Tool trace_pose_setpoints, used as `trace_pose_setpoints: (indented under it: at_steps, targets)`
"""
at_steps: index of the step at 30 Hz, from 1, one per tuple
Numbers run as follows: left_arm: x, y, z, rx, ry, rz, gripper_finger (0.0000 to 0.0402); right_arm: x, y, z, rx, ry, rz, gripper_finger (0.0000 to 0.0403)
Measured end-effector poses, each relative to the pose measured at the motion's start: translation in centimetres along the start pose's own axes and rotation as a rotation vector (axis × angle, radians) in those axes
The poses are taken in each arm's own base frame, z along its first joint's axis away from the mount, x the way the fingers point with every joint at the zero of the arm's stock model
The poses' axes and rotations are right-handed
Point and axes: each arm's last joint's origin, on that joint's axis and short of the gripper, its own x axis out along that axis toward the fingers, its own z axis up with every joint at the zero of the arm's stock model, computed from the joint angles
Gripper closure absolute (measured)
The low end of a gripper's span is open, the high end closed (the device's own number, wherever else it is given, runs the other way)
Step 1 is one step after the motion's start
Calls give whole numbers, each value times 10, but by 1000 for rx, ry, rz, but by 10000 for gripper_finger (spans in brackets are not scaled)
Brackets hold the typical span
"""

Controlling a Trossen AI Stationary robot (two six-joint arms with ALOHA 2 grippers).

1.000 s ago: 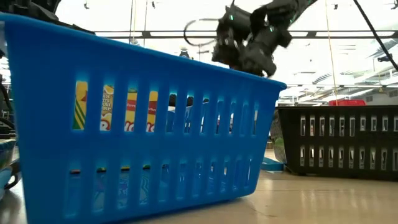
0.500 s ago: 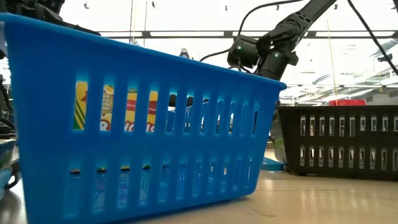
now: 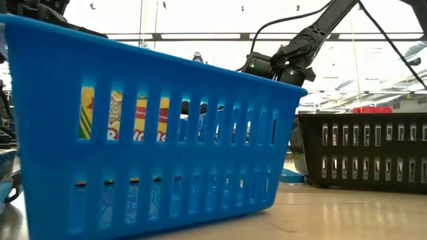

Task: Pick & Place Office Desk Supplies
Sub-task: Put the green spiral keychain into the green bin

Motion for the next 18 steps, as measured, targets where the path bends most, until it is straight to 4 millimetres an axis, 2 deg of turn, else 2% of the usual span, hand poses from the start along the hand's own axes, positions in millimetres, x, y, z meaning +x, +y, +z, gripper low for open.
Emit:
trace_pose_setpoints:
  at_steps: [3, 6, 8, 13, 14, 18]
  targets:
    - [0, 0, 0, 1, 0, 1, 195, 1, 0, 1, -1, -7, 0, 190]
    - [0, 0, 0, 2, 1, 1, 195, 0, 0, 1, 1, -9, 2, 215]
    - [0, 0, 0, 2, 1, 2, 195, 0, 2, 1, 1, -7, 7, 247]
    - [0, 0, 0, 2, 1, 3, 195, 0, 16, 4, -1, 4, 16, 371]
    - [0, 0, 0, 2, 1, 3, 195, 0, 20, 5, -5, 6, 10, 383]
    - [0, 0, 0, 2, 1, 3, 195, 0, 37, 8, -8, 18, -48, 382]
